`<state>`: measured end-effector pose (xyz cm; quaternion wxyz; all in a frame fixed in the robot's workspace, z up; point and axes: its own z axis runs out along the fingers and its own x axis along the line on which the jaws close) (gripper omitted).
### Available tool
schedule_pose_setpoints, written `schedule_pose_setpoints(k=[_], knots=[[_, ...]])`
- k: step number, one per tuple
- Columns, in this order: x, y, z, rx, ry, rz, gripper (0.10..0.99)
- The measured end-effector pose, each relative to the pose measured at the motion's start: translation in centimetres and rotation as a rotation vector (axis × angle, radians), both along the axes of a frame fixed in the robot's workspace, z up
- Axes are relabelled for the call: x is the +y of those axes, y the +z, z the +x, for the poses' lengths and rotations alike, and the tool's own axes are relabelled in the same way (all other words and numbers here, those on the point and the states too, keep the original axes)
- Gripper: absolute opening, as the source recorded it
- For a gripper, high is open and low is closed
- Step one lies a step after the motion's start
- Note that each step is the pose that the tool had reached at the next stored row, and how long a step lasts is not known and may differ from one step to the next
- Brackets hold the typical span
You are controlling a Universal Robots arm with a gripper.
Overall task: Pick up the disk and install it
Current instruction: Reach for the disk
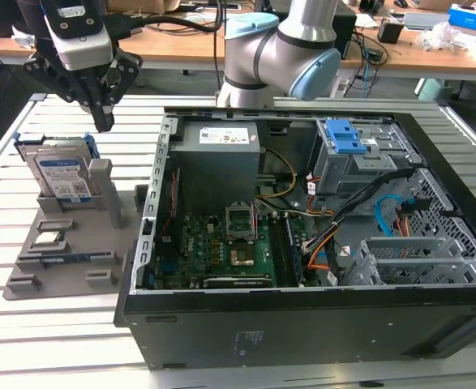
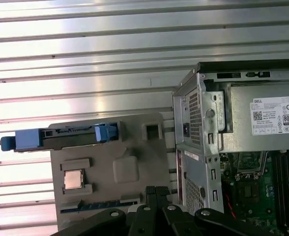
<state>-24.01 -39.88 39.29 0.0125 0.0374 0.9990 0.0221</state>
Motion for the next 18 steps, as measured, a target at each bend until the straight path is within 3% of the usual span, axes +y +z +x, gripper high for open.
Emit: schedule_pose_setpoints(k=[18], knots=[[0.0, -0.02, -3.05, 0.0, 0.0, 0.0, 0.106]])
